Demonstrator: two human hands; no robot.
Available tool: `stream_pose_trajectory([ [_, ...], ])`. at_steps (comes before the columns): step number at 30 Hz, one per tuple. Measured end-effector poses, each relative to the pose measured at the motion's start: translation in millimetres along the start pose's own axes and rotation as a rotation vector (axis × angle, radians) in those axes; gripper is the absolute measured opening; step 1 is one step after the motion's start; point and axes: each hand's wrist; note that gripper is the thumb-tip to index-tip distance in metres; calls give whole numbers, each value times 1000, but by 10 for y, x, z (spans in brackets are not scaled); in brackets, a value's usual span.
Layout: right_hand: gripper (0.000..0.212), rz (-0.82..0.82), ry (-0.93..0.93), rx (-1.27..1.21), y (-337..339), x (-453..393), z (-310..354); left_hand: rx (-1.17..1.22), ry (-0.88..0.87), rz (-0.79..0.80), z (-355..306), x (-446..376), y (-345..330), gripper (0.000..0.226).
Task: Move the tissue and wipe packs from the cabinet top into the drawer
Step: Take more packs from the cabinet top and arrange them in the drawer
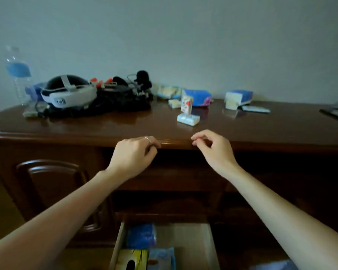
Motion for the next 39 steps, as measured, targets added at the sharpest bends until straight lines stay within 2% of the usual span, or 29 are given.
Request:
stream_pose_trajectory([
  [2,21,-30,76,194,122,-335,73,22,20,-51,-70,-342,45,21],
  [5,48,149,23,456,78,-640,-30,82,74,-37,-127,-739,-121,29],
  [7,61,198,26,574,-38,-743,-147,107,95,-8,-152,-984,-322,35],
  [11,79,142,25,543,-253,-1084,-189,72,122,65,-70,-1473,-854,44],
  [15,70,284,60,458,-452,-1426,-314,108,278,161,176,-1841,-1480,46],
  [18,59,272,89,477,-527,-1663,-475,184,384,218,351,-2030,-1947,50],
  [20,62,184,48,431,-519,-1811,-566,186,374,243,431,-2155,-2195,56],
  [22,58,-44,22,289,-515,-1992,-609,112,307,287,530,-2294,-2414,62],
  [24,56,-235,48,147,-590,-2223,-571,32,256,364,626,-2402,-2592,57],
  [26,56,-175,108,170,-773,-2453,-487,14,254,388,679,-2451,-2676,49],
  [29,52,79,111,370,-1080,-2655,-503,-35,209,288,695,-2420,-2638,41],
  [31,48,90,60,370,-1119,-2674,-547,-122,100,229,721,-2390,-2519,38],
  [33,46,91,54,359,-1060,-2619,-514,-122,65,258,722,-2333,-2332,38],
  [39,52,99,44,317,-743,-1955,-193,39,180,333,455,-1729,-1547,39],
])
Point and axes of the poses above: each hand's wrist, its own x-axis away from the middle knuckle, its own y-axis out of the back of the hand, z = x × y, and after that the axes turned 10 degrees about -z, right-handed
